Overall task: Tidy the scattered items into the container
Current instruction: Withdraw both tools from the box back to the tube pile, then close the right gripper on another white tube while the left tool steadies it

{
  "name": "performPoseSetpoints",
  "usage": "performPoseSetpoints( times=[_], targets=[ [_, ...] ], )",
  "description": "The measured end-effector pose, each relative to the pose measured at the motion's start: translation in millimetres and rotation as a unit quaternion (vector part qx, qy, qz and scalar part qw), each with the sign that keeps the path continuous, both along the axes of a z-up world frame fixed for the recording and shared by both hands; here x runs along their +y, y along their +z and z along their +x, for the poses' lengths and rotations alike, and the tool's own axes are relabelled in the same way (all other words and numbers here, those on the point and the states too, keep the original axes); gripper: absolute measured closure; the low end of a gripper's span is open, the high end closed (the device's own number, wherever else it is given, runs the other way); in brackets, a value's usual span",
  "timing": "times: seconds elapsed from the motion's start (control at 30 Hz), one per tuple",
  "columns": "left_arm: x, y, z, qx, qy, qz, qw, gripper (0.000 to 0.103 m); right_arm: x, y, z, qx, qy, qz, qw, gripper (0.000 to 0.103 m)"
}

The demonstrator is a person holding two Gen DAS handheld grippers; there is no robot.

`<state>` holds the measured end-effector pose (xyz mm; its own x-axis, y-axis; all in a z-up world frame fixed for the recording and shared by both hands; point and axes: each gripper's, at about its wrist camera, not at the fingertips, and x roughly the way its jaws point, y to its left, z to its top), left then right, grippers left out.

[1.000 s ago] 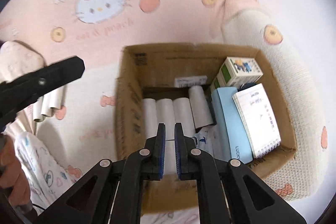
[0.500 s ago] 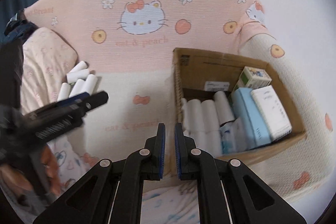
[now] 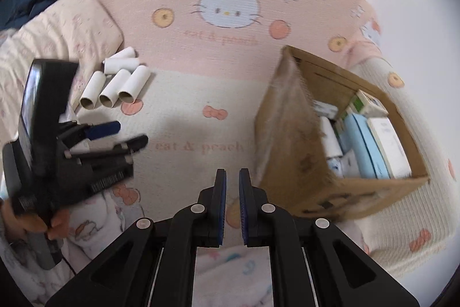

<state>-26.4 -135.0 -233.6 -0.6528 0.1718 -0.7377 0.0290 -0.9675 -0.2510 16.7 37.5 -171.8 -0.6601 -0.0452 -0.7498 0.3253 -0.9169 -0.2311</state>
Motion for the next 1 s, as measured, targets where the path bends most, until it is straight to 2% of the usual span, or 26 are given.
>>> performPoseSetpoints(
  times=[0.1,0.23,0.37,0.43,0.6,0.67,0.73,0.87,1.0],
  targets=[
    [-20.9,-2.5,-11.7,0.005,0.038,0.011,0.9992,0.049,-16.1,-14.5,-15.5,-0.005,0.018,0.006,1.0,0.098],
    [-29.9,-4.0,-27.3,0.003,0.059,0.023,0.998,0.049,-37.6,-31.8,-40.6,-0.016,0.041,0.002,0.999,0.098],
    [-32.6,-2.8,-41.7,0.005,0.062,-0.016,0.9979,0.049,-58.5,-42.8,-64.5,-0.023,0.066,-0.014,0.997,0.098],
    [-38.5,-2.4,-49.9,0.001,0.059,-0.019,0.9981,0.049,-68.8,-48.7,-77.8,-0.027,0.073,-0.019,0.997,0.098],
    [-70.6,6.2,-71.1,0.018,0.05,0.014,0.9985,0.049,-92.2,-65.3,-110.4,-0.035,0.083,-0.027,0.996,0.098],
    [-87.4,0.8,-84.2,0.004,0.061,0.032,0.9976,0.049,-98.1,-69.4,-120.2,-0.04,0.085,-0.036,0.995,0.098],
    [-106.5,-8.3,-97.0,-0.019,0.077,0.072,0.9943,0.049,-104.2,-74.8,-132.0,-0.056,0.087,-0.051,0.993,0.098],
    [-132.5,-15.3,-108.3,-0.027,0.13,0.084,0.9876,0.049,-113.1,-86.2,-151.1,-0.09,0.075,-0.067,0.991,0.098],
    [-145.6,-29.0,-117.4,-0.049,0.144,0.126,0.9804,0.049,-125.3,-98.9,-170.3,-0.133,0.056,-0.095,0.985,0.098]
  ],
)
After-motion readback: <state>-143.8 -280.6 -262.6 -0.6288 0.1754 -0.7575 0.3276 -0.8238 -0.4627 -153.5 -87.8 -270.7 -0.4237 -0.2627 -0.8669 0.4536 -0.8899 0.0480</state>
